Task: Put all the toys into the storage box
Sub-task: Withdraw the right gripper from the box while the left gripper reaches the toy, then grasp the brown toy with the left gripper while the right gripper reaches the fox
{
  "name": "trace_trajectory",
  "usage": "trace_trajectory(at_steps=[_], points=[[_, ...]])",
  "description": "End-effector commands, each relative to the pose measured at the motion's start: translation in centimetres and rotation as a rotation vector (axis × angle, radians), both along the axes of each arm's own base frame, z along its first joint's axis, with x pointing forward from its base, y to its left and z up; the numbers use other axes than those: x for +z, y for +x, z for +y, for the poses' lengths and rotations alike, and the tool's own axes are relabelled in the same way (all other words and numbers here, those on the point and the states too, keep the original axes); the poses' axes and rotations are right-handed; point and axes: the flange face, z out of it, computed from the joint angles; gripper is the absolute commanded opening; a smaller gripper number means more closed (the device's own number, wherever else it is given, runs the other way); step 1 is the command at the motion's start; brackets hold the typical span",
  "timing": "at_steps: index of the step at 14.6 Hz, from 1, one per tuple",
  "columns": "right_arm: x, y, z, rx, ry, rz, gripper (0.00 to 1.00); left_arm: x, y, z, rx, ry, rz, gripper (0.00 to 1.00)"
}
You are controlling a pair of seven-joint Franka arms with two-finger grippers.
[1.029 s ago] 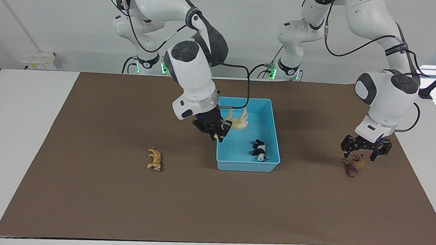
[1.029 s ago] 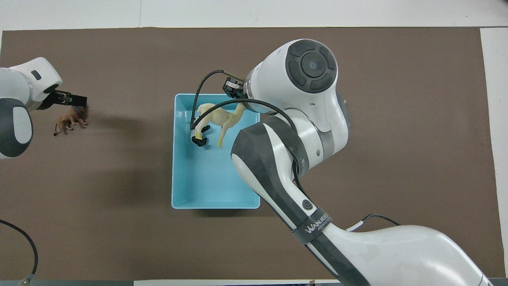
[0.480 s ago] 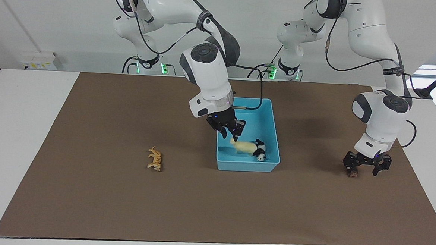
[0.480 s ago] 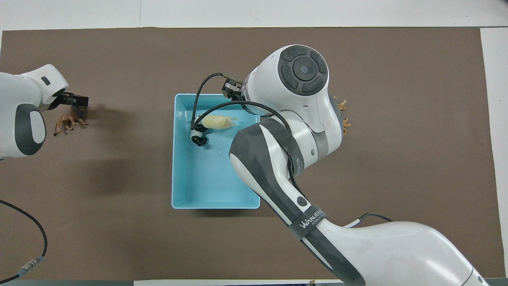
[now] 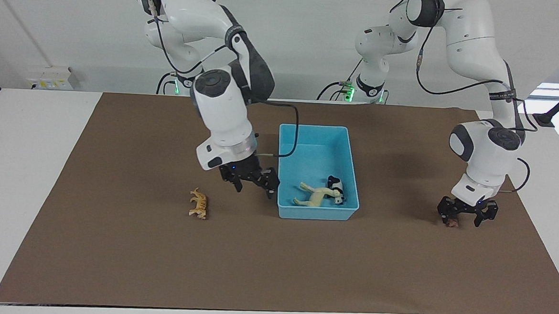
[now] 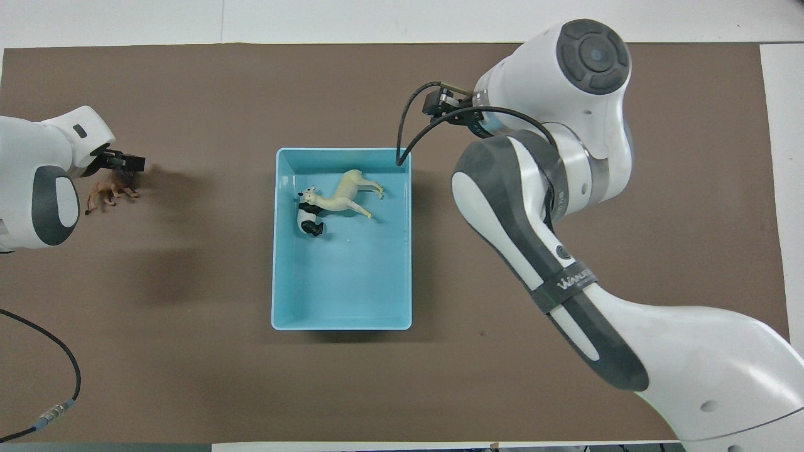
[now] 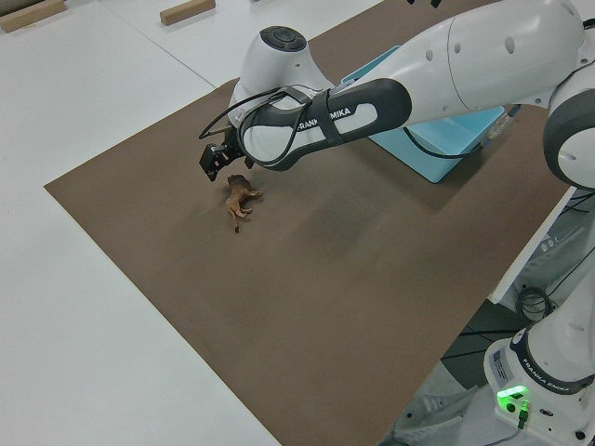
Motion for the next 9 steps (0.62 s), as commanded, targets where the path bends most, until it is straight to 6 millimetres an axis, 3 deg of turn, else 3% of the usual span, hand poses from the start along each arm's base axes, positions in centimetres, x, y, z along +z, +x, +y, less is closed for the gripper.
trace_trajectory(at_steps=[1,5,7,9], points=[[-1.6,-0.3,-3.8,0.094,-0.038,0.016,1.0,-1.0,-0.2,0.3,-0.009,0.013,0.003,0.92],[-5.7,-2.4,-8.0,0.137,-0.067,0.034,1.0,-1.8,-0.4,0.2,-0.008,0.01,0.016,0.87],[-7.0,-3.5,-8.8,0.241,-0.091,0.038,1.0,-2.0,-0.5,0.2,-0.007,0.008,0.019,0.82],[-7.6,-4.1,-9.2,0.329,-0.155,0.04,1.0,-2.1,-0.5,0.2,-0.008,0.009,0.023,0.58]])
